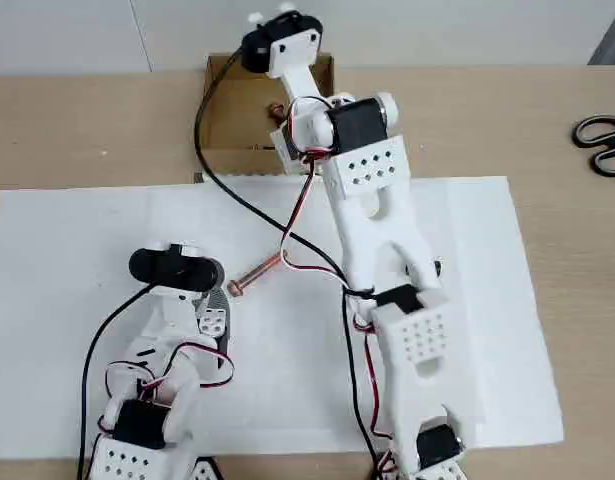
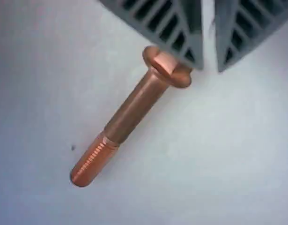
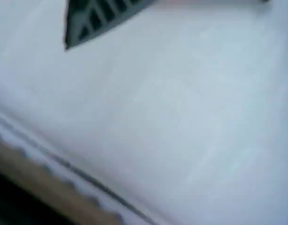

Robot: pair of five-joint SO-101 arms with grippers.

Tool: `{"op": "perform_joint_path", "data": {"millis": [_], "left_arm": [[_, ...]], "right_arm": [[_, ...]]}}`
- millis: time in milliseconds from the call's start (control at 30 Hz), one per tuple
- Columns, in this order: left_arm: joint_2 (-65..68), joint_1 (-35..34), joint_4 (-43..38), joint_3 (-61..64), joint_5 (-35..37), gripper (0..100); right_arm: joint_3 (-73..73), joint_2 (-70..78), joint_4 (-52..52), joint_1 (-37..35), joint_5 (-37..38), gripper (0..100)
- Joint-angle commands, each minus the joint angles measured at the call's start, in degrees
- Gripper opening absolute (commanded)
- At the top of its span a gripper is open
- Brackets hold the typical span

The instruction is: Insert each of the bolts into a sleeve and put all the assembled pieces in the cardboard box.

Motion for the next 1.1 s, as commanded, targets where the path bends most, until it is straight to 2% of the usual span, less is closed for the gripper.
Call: {"op": "perform_joint_path", "data": {"millis": [0,200,367,567,667,733,933,1067], "left_arm": [[-0.5,-0.3,-0.9,-0.5,0.4,1],[-0.5,-0.3,-0.9,-0.4,0.5,1],[-0.5,-0.4,-0.9,-0.4,0.6,1],[-0.5,-2.5,-0.9,-0.4,0.6,1],[-0.5,-2.5,-0.9,-0.4,0.6,1],[-0.5,-2.5,-0.9,-0.4,0.6,1],[-0.5,-2.5,-0.9,-0.4,0.6,1],[-0.5,-2.5,-0.9,-0.4,0.6,1]], "right_arm": [[13.3,-12.0,0.5,1.9,-4.0,8.4],[31.1,-22.2,0.3,2.5,-5.4,14.5],[37.1,-24.1,0.0,5.7,-5.5,14.9],[46.1,-24.4,0.0,11.0,-10.6,14.9],[50.1,-24.4,0.0,13.0,-10.5,14.9],[51.1,-24.5,0.0,14.1,-5.8,14.9],[51.3,-24.2,0.0,17.4,20.4,15.0],[51.3,-24.4,0.0,19.8,32.2,15.0]]}}
